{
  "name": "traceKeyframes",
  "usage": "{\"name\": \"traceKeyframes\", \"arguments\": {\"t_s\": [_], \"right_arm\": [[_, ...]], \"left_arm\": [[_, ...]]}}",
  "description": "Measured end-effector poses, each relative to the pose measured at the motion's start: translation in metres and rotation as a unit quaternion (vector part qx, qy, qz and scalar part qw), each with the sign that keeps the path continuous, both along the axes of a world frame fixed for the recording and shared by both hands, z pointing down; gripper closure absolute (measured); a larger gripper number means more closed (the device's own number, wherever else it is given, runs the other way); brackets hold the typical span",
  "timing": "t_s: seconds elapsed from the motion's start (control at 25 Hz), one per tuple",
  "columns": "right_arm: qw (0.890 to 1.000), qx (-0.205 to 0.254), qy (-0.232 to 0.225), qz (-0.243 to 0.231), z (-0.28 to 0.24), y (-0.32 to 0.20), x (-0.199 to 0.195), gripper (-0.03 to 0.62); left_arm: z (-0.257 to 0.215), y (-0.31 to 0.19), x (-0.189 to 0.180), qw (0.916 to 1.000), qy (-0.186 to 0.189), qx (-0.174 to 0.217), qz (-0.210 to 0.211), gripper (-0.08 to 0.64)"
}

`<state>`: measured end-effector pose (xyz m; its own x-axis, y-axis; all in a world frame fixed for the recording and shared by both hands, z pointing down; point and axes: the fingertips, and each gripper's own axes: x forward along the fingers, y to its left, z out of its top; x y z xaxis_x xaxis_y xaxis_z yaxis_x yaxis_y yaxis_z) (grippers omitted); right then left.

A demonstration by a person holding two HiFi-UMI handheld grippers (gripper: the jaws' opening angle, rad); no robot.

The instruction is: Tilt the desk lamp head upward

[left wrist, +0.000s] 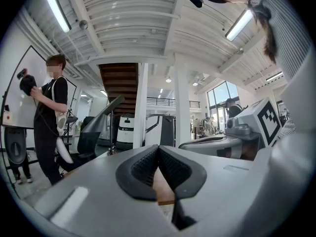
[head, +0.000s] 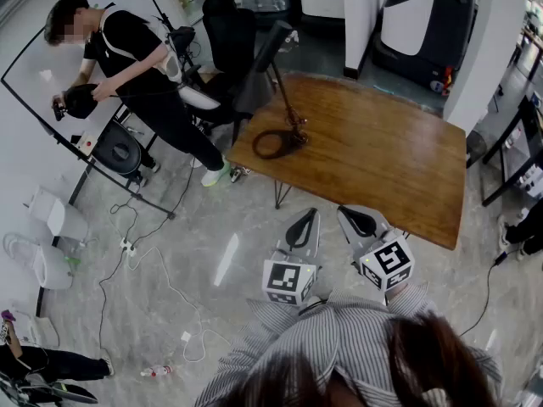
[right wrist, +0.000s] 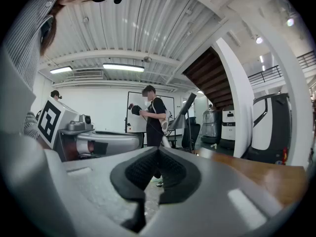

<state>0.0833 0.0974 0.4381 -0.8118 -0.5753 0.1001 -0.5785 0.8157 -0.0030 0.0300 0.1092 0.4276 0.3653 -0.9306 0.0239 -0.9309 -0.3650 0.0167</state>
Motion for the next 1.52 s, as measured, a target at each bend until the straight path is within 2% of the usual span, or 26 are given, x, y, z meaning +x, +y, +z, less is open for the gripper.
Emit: {"name": "traceKeyframes", "arguments": {"t_s": [0.28, 0.48, 0.96, 1.24, 1.4, 1.52], "right_arm": [[1.0, -0.008, 0.009, -0.009, 0.004, 0.003, -0.002, 0.592], [1.0, -0.013, 0.014, -0.016, 0.011, 0.005, -0.01, 0.592], [0.999, -0.018, 0.008, -0.031, 0.016, -0.002, -0.011, 0.592], [0.999, 0.004, -0.011, -0.031, 0.015, -0.022, 0.009, 0.592], [1.0, -0.01, -0.009, -0.022, 0.026, -0.036, 0.026, 0.592], [0.999, -0.023, -0.017, -0.016, 0.03, -0.051, 0.027, 0.592]], "left_arm": [[0.008, 0.003, -0.001, 0.9998, -0.005, -0.014, -0.01, 0.56], [0.013, 0.005, -0.005, 0.9997, 0.01, -0.023, -0.008, 0.56], [0.023, -0.004, -0.002, 0.9992, 0.015, -0.033, -0.017, 0.56], [0.031, -0.024, 0.008, 0.9985, 0.033, -0.037, -0.024, 0.56], [0.041, -0.031, 0.019, 0.998, 0.036, -0.048, -0.021, 0.56], [0.046, -0.044, 0.012, 0.9975, 0.039, -0.053, -0.024, 0.56]]}}
